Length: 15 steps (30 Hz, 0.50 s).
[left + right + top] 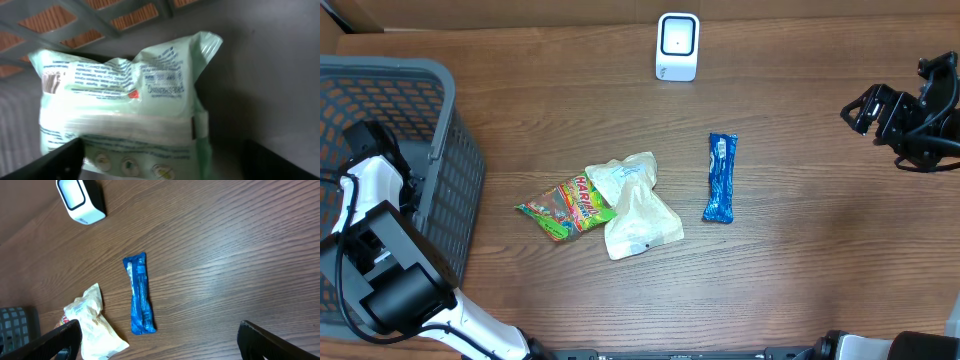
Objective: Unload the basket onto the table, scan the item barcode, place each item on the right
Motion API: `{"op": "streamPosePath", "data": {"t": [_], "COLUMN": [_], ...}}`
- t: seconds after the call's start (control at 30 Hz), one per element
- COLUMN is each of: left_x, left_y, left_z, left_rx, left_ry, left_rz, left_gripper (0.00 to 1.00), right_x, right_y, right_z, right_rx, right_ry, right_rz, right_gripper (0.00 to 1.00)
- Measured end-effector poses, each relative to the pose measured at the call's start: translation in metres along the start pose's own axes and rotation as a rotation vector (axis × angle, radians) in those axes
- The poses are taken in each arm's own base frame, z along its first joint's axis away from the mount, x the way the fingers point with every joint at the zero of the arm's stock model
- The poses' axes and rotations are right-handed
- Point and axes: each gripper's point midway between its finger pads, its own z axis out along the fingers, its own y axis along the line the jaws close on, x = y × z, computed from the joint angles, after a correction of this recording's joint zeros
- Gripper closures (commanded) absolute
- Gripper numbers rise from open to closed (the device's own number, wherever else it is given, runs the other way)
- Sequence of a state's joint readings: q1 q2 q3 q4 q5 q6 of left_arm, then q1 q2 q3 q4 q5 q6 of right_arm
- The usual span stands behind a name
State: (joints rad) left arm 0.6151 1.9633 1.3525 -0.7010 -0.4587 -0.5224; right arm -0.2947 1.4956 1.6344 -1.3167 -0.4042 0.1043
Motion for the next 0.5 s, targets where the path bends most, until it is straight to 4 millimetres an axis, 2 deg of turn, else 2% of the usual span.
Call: {"op": "streamPosePath", "data": {"t": [0.07,0.1,0.13,0.23,0.37,0.5], "left_x": [-0.001,-0.002,-0.001,0.0,0.014,0.019], "left_y": [0.002,0.002,0.002,0.001,0.007,0.012], "left_z": [0.0,0.001,0.001,0.0,-0.002,-0.013], "left_rx": [-0.011,-0.013,-0.014,-0.015,-0.043,-0.074], "left_ry": [-0.006,-0.008,-0.008,-0.005,0.046,0.101], "left_rz": [0.001,-0.001,0.002,0.008,0.046,0.087], "left_gripper": [0.82,0.92,0.96,0.96,0.96,0.96], "right_x": [0.0,0.0,0.0,-0.001,-0.003,-0.003], "right_y": [0.0,0.0,0.0,0.0,0.001,0.001], "right_z": [0.0,0.0,0.0,0.0,0.0,0.0], "right_rx": [0.0,0.0,0.0,-0.001,-0.002,-0.002], "right_ry": [0.001,0.0,0.0,-0.004,-0.013,-0.013], "right_rz": [0.001,0.001,0.001,-0.002,-0.006,-0.006], "right_gripper": [0.0,0.0,0.0,0.0,0.0,0.0]}}
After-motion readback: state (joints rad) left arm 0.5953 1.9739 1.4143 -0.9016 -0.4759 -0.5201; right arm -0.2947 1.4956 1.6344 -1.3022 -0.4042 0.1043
